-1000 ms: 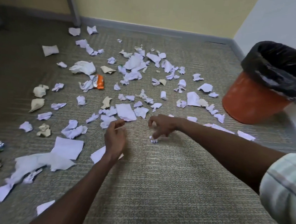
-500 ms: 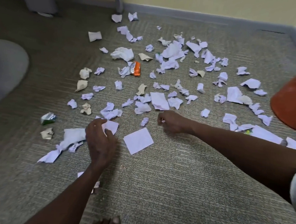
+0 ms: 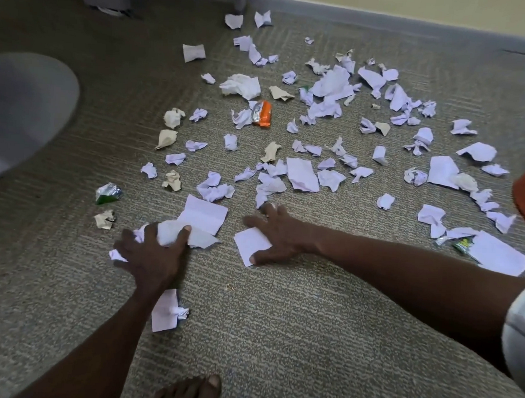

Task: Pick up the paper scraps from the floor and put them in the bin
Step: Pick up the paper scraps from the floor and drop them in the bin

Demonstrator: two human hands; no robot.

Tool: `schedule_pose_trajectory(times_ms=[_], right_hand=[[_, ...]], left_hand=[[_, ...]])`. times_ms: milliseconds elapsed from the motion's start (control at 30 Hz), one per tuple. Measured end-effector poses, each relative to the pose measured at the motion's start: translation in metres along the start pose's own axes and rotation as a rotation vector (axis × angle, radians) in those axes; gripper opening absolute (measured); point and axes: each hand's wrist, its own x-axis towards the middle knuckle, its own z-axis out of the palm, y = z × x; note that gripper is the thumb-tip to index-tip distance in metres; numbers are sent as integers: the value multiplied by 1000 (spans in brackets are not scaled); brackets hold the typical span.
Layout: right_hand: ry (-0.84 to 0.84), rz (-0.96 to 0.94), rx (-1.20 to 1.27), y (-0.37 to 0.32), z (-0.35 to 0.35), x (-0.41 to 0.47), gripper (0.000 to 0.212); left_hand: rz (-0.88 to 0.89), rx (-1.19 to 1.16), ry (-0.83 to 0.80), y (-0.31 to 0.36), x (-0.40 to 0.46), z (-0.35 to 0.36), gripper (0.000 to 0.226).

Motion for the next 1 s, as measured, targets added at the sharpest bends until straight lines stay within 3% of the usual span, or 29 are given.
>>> schedule_pose_trajectory(times_ms=[233,433,533,633,767,867,1000], right_hand=[[80,-117,5,-20,19,-3,61],[72,-140,72,-4,6,-7,37],[57,-82,162,5,-4,-10,41],[176,-76,93,14,-13,-14,26],[402,-111,-130,27,-24,-18,14],[309,-111,-84,25,-21,-15,14],[332,-91,38,25,-2,-14,17]], left_hand=[[357,-197,-55,32,-22,14,32],[371,-414,-76,48,-43,10,34],[303,-497,-19,67,-46,2,34],[274,-572,-7,87,-45,-1,40],[533,-284,-162,88,-28,15,39],[655,22,-303,85,-19,28,37],[656,125,-276,86,-17,31,43]])
